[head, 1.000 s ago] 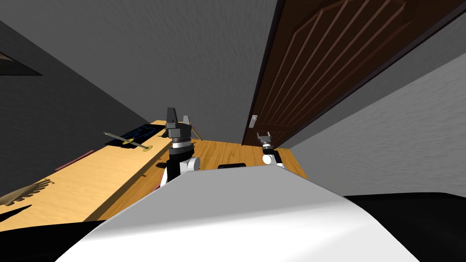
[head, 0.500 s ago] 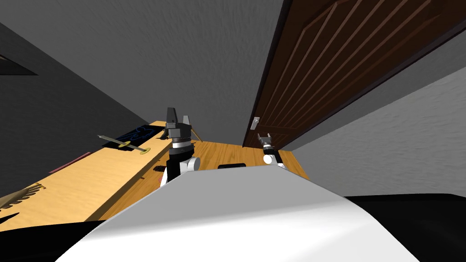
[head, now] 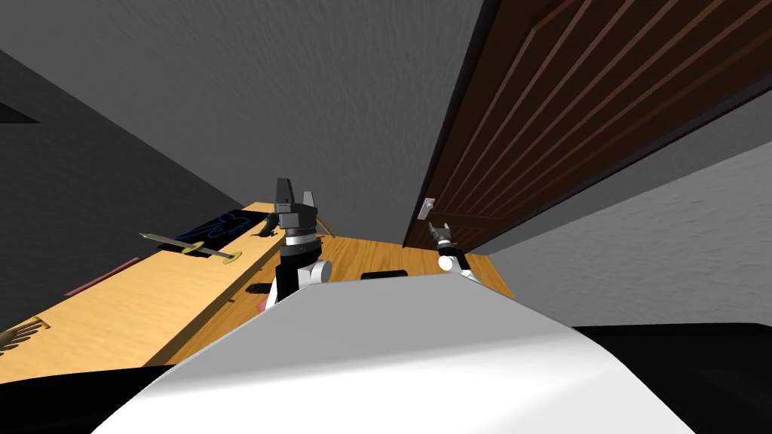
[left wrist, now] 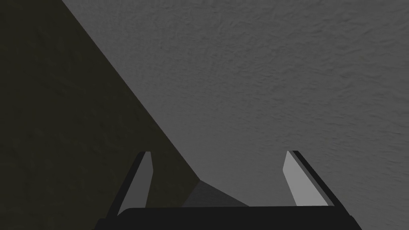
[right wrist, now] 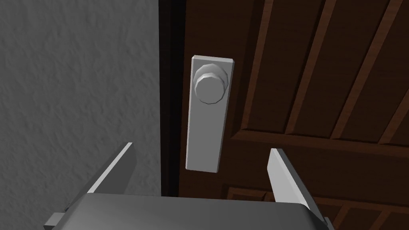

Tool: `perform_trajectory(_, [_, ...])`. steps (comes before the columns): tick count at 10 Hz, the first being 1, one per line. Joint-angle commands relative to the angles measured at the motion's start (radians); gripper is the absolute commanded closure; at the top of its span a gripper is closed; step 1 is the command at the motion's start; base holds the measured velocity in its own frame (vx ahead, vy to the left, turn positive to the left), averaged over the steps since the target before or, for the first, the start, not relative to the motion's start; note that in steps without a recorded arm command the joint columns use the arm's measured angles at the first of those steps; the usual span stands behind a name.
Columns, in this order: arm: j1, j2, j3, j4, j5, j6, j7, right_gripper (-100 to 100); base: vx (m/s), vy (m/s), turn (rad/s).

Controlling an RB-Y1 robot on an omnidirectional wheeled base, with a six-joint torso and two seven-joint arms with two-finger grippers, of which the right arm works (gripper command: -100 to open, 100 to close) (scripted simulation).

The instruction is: Pull the door open

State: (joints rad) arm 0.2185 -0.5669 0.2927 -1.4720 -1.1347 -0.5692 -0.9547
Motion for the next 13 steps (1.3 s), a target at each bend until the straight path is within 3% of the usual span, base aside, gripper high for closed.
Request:
perform_trajectory(1, [-0.011, -0.016, 0.01, 0.027, -0.03, -0.004, -0.035, -100, 0.153, 0.017, 0.025])
perform_trajectory(3, [-0.02, -0.031, 0.02, 0.05, -0.059, -0.008, -0.065, -100, 0.171, -0.004, 0.017])
perform_trajectory(13, [-0.054, -0.003, -0.01, 0.092, -0.05, 0.011, -0.051, -100, 0.163, -0.043, 0.03])
